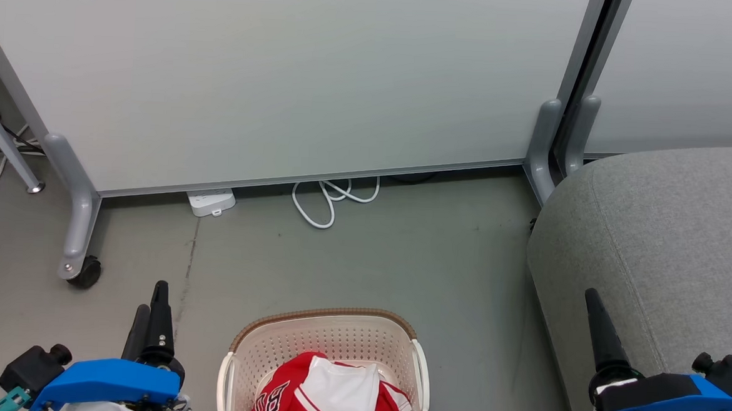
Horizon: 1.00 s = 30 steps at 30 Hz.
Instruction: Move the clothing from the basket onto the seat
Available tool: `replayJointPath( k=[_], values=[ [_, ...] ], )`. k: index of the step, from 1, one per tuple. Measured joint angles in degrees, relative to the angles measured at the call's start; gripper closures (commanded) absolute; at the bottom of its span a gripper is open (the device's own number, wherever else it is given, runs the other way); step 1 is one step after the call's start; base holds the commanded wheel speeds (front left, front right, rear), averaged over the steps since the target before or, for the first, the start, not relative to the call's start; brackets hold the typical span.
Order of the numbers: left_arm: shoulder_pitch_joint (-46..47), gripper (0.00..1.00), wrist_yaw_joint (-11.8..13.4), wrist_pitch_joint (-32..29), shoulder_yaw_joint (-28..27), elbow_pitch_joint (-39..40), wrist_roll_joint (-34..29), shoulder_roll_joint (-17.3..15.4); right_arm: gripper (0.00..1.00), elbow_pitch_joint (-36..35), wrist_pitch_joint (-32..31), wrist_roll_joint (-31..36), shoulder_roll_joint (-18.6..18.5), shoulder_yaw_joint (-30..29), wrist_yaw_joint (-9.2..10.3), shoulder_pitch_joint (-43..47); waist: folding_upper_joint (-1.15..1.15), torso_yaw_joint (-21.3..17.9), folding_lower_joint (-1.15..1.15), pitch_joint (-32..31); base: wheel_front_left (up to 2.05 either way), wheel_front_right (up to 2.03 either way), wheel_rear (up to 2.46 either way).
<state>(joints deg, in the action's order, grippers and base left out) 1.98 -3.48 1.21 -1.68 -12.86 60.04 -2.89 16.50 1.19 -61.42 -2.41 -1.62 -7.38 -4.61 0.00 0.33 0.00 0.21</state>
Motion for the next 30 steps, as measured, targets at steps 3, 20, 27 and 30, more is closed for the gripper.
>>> replayJointPath(
  k=[3,20,27,30],
  values=[
    [-0.3,0.0,0.2,0.7,0.7,0.0,-3.1,-0.3,0.0,0.1,0.6,2.9,0.0,0.5,0.0,0.0,0.0,0.0,0.0,-0.1,0.0,0.0,0.0],
    [-0.7,0.0,0.7,3.9,3.7,0.7,-17.1,-1.5,0.0,0.8,3.5,16.8,0.0,2.1,0.0,-1.1,0.0,0.1,0.0,-0.2,0.0,0.0,0.0],
    [-0.7,0.0,0.9,5.1,4.2,0.7,-21.6,-1.8,0.0,1.1,4.4,21.5,-0.1,2.3,-0.01,-1.2,0.0,0.2,0.0,-0.2,0.0,0.0,0.0],
    [-0.7,0.0,0.9,5.5,4.4,0.6,-23.5,-1.8,0.0,1.1,4.8,23.6,-0.1,2.4,-0.01,-1.2,0.0,0.2,0.0,-0.3,0.0,0.0,0.0]
  ],
)
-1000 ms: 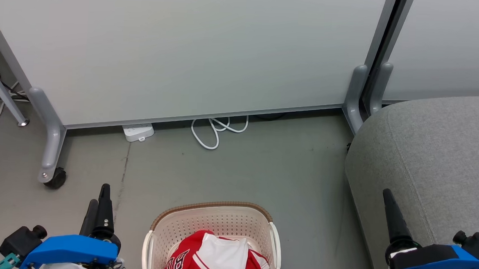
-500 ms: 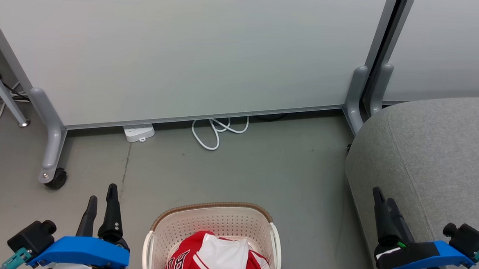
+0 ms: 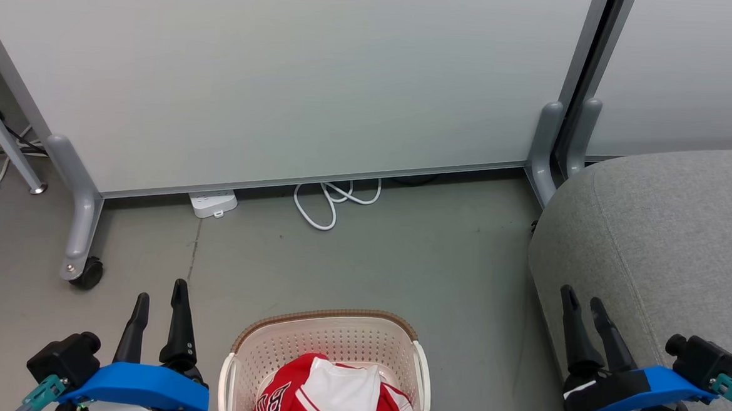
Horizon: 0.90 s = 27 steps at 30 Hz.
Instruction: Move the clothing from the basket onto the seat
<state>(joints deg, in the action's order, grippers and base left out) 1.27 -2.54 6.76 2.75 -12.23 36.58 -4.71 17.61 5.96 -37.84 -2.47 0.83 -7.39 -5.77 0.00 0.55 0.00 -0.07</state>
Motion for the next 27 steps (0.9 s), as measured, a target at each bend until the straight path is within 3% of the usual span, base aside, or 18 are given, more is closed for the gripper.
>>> replayJointPath(
  k=[27],
  values=[
    [-0.9,0.0,-0.2,4.0,1.1,0.4,-13.6,0.4,0.0,0.6,3.0,15.1,-0.1,0.4,-0.01,-0.8,0.0,0.3,0.0,-0.2,0.0,0.0,0.0]
  ],
)
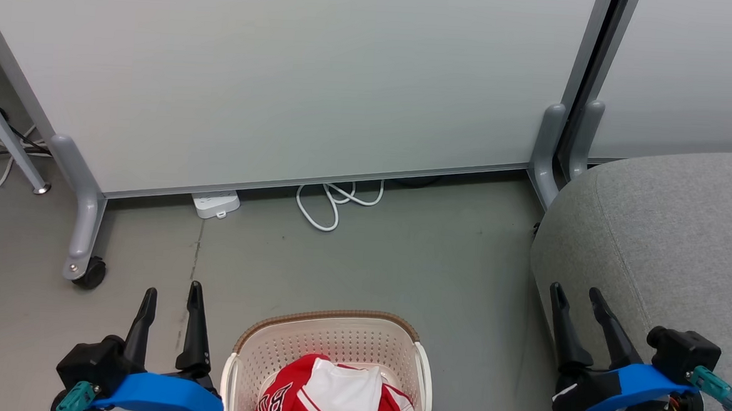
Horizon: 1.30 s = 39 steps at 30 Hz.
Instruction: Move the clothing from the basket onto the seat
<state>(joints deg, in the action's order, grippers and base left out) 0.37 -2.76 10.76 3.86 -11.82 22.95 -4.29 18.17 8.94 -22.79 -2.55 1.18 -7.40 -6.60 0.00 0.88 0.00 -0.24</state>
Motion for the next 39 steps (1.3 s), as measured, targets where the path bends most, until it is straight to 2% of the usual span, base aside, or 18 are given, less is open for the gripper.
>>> replayJointPath(
  k=[39],
  values=[
    [-0.5,0.0,-0.2,4.3,-0.3,-1.7,-14.5,1.1,0.0,0.9,4.2,16.3,-0.1,1.6,-0.08,-1.2,0.0,0.0,0.0,-0.4,0.0,0.0,0.0]
  ],
)
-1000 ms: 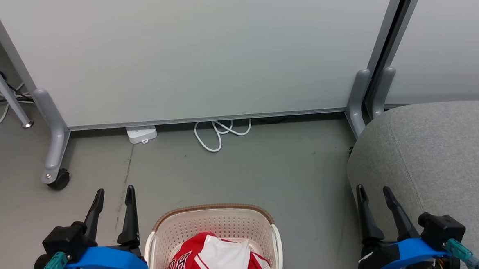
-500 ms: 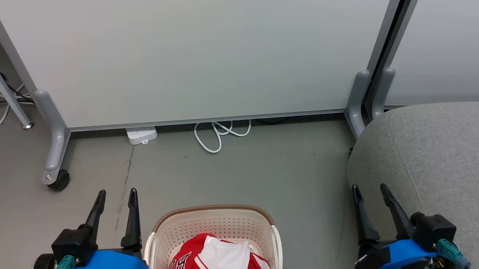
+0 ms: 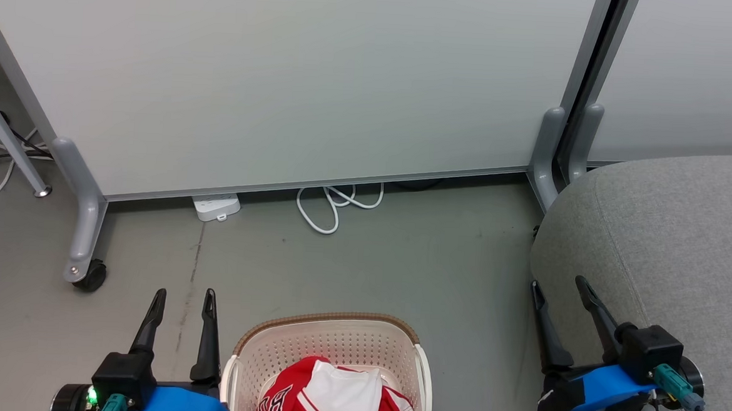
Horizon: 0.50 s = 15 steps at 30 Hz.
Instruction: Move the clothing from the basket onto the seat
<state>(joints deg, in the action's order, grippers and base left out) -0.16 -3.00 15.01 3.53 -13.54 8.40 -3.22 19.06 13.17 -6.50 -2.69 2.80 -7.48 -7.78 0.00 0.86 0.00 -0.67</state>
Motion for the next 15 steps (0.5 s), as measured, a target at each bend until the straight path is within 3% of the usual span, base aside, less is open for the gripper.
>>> replayJointPath(
  k=[15],
  values=[
    [-0.2,0.0,-0.4,0.1,-0.1,-1.8,1.0,0.2,0.0,0.3,0.1,-0.2,0.0,0.6,0.0,-0.3,0.0,-0.6,0.0,0.4,0.0,0.0,0.0]
  ],
)
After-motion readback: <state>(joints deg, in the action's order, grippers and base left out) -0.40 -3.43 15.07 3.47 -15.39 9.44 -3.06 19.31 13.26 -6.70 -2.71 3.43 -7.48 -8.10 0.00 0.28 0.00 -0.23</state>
